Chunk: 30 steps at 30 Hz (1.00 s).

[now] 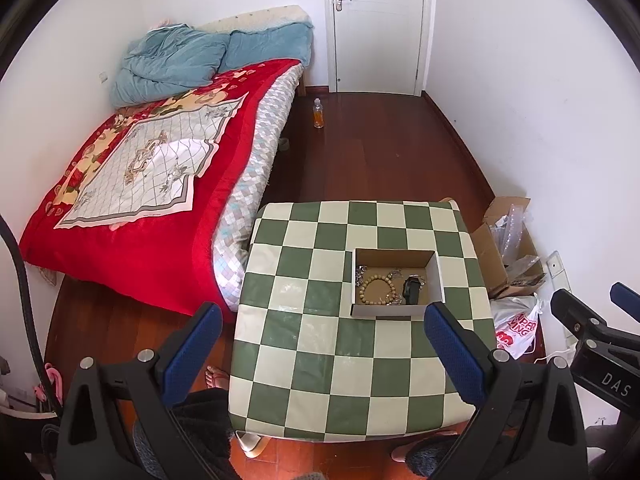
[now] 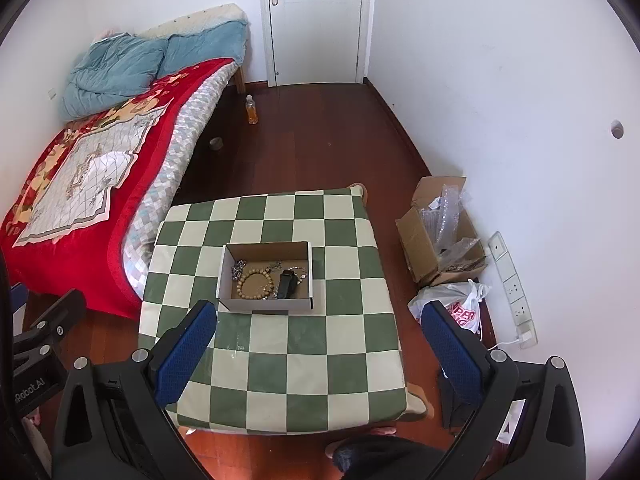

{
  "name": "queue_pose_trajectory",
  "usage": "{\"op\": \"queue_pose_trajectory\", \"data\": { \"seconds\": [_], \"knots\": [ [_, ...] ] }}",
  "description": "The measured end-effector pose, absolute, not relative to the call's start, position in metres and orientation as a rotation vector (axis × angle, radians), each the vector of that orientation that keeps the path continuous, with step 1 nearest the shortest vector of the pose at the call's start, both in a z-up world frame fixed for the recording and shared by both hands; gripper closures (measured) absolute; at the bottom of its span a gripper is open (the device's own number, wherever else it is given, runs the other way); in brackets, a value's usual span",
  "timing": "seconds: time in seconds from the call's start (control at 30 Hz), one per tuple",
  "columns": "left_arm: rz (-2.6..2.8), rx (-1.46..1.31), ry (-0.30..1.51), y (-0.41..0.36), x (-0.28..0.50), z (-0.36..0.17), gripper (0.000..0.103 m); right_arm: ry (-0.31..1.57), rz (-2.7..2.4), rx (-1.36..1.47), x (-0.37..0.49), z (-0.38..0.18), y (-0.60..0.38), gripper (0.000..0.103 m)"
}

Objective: Organize jewelry

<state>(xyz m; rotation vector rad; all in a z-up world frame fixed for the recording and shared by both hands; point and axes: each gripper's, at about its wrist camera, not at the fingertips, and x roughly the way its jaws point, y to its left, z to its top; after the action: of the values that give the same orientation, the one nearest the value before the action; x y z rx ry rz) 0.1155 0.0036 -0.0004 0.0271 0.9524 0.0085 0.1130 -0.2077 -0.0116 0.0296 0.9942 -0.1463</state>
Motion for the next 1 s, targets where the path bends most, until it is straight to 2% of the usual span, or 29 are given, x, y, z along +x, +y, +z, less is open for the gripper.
{"op": "queue_pose_trajectory", "data": {
  "seconds": [1.0],
  "knots": [
    [0.02,0.049,0.926,0.0013,0.1179,0.0015,0.0,1.006,-0.17,0.051,0.1096,-0.0136,-0.206,0.0]
  ]
}}
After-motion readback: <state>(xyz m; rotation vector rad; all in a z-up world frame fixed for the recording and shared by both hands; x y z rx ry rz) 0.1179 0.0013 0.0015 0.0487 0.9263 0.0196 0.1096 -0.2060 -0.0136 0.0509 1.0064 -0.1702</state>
